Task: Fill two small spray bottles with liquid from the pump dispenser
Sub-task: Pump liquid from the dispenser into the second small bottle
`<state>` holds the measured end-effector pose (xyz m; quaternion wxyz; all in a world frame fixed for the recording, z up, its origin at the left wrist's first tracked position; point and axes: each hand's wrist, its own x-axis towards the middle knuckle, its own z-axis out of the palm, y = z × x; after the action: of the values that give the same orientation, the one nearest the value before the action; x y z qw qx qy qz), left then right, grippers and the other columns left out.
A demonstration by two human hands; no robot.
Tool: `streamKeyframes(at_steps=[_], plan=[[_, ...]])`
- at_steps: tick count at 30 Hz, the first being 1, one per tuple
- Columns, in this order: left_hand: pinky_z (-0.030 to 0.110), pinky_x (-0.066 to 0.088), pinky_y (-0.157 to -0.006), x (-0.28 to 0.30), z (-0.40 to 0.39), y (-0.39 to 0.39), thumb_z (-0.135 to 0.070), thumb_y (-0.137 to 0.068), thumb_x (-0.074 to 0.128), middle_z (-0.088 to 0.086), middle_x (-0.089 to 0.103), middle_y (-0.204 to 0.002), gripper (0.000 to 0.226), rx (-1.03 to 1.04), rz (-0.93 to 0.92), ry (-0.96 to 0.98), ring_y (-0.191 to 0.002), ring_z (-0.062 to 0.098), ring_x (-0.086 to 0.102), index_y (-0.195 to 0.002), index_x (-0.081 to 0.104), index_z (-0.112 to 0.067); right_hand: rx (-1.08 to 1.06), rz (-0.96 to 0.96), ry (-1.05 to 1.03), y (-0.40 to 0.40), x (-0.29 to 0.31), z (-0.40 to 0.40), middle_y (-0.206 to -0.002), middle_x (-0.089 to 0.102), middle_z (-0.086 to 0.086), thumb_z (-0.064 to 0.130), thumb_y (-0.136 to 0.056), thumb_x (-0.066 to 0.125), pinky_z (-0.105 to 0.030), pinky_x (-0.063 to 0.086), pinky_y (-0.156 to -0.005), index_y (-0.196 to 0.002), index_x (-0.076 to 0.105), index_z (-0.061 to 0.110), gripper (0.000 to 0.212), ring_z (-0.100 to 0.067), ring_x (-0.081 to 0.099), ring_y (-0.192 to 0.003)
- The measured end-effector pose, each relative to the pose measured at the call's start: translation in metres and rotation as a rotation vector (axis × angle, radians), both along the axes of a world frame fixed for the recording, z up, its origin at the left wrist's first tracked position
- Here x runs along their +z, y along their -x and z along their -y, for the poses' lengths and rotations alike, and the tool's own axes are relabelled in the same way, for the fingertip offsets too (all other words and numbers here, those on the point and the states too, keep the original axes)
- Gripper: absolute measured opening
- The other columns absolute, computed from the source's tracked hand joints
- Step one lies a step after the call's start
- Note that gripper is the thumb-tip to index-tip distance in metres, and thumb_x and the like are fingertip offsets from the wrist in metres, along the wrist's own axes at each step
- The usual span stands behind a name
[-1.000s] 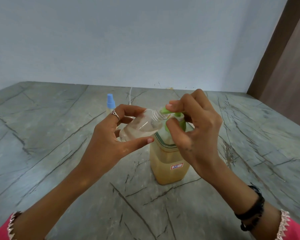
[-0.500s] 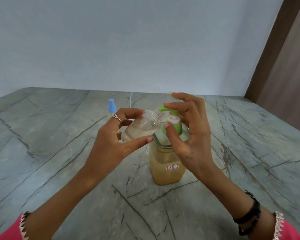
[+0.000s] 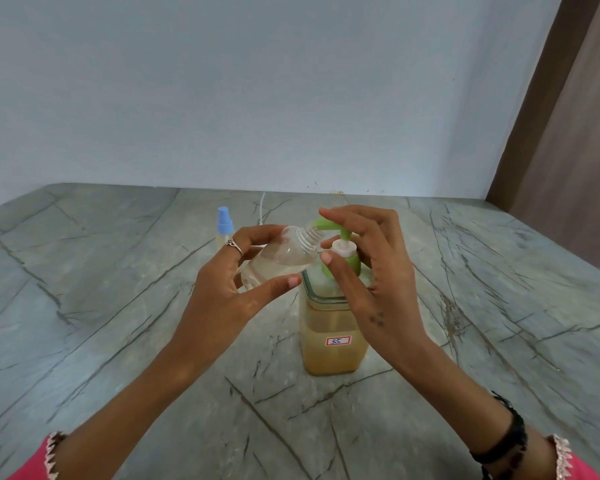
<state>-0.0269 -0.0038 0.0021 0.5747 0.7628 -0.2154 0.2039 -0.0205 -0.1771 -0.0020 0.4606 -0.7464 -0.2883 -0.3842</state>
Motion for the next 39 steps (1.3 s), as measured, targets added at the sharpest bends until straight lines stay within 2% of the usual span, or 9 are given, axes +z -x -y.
streamKeyframes(at_steps=[7,10,12,17,20,24,31,35,39], plan=[[0.011,0.05,-0.075,-0.001,-0.001,-0.001,-0.046,-0.061,0.075,-0.028,0.062,-0.103,0.044,-0.004,0.016,-0.017,-0.099,-0.001,0.059,-0.1,0.056,-0.053,-0.024,0.026,0.02,0.001,0.0,0.0,-0.118,0.042,0.024,0.014,-0.09,0.06,-0.021,0.05,-0.068,-0.116,0.052,0.037,0.037,0.0,0.055,-0.095],[0.015,0.051,-0.077,-0.002,-0.002,-0.002,-0.042,-0.063,0.075,-0.027,0.062,-0.102,0.044,-0.009,0.009,-0.015,-0.099,-0.001,0.06,-0.104,0.057,-0.046,-0.047,0.058,0.008,0.002,-0.001,0.0,-0.118,0.043,0.02,0.01,-0.088,0.061,-0.013,0.048,-0.068,-0.11,0.055,0.035,0.034,0.009,0.053,-0.097],[0.018,0.052,-0.08,-0.003,-0.001,-0.002,-0.047,-0.063,0.072,-0.025,0.063,-0.104,0.047,-0.016,0.003,-0.013,-0.1,0.002,0.06,-0.107,0.057,-0.043,-0.058,0.073,0.002,0.001,-0.002,0.0,-0.119,0.043,0.019,0.01,-0.088,0.062,-0.013,0.049,-0.068,-0.11,0.055,0.034,0.033,0.011,0.052,-0.098],[0.016,0.051,-0.079,-0.003,-0.001,-0.001,-0.049,-0.063,0.068,-0.026,0.062,-0.104,0.048,-0.022,0.002,-0.006,-0.099,0.002,0.06,-0.108,0.056,-0.041,-0.012,0.07,-0.013,-0.002,-0.005,0.003,-0.121,0.044,0.018,0.017,-0.09,0.058,-0.018,0.052,-0.074,-0.119,0.051,0.028,0.032,0.002,0.056,-0.1],[0.018,0.052,-0.08,-0.003,-0.001,-0.001,-0.041,-0.065,0.076,-0.025,0.063,-0.103,0.049,-0.018,-0.007,-0.004,-0.099,0.002,0.061,-0.109,0.057,-0.038,0.034,0.017,-0.051,-0.003,-0.007,0.004,-0.123,0.049,0.009,0.019,-0.09,0.057,-0.019,0.052,-0.08,-0.127,0.045,0.029,0.041,-0.009,0.062,-0.103],[0.021,0.053,-0.082,-0.003,-0.001,-0.001,-0.049,-0.064,0.071,-0.024,0.062,-0.106,0.049,-0.017,-0.006,-0.019,-0.102,0.005,0.06,-0.11,0.057,-0.04,0.055,0.054,-0.037,-0.004,-0.005,0.005,-0.122,0.044,0.011,0.009,-0.088,0.058,-0.008,0.044,-0.087,-0.122,0.05,0.02,0.037,0.006,0.056,-0.105],[0.026,0.054,-0.083,-0.003,-0.001,-0.001,-0.05,-0.062,0.068,-0.025,0.062,-0.106,0.049,-0.022,-0.014,-0.022,-0.102,0.005,0.06,-0.109,0.055,-0.046,0.089,0.067,-0.007,-0.007,-0.006,0.008,-0.123,0.042,0.014,0.01,-0.085,0.06,-0.017,0.045,-0.092,-0.123,0.049,0.023,0.041,-0.002,0.054,-0.112],[0.024,0.054,-0.083,-0.003,-0.001,-0.001,-0.05,-0.062,0.068,-0.025,0.061,-0.107,0.048,-0.018,-0.006,-0.024,-0.103,0.004,0.06,-0.108,0.055,-0.047,0.118,0.057,-0.008,-0.006,-0.006,0.009,-0.124,0.041,0.011,0.005,-0.084,0.061,-0.018,0.049,-0.089,-0.121,0.05,0.021,0.042,0.001,0.055,-0.109],[0.02,0.053,-0.081,-0.003,-0.001,-0.001,-0.048,-0.063,0.069,-0.025,0.061,-0.106,0.048,-0.017,-0.004,-0.022,-0.102,0.004,0.06,-0.109,0.057,-0.042,0.125,0.027,-0.011,-0.008,-0.007,0.009,-0.126,0.041,0.014,0.011,-0.085,0.06,-0.028,0.052,-0.088,-0.124,0.049,0.027,0.044,-0.013,0.06,-0.105]])
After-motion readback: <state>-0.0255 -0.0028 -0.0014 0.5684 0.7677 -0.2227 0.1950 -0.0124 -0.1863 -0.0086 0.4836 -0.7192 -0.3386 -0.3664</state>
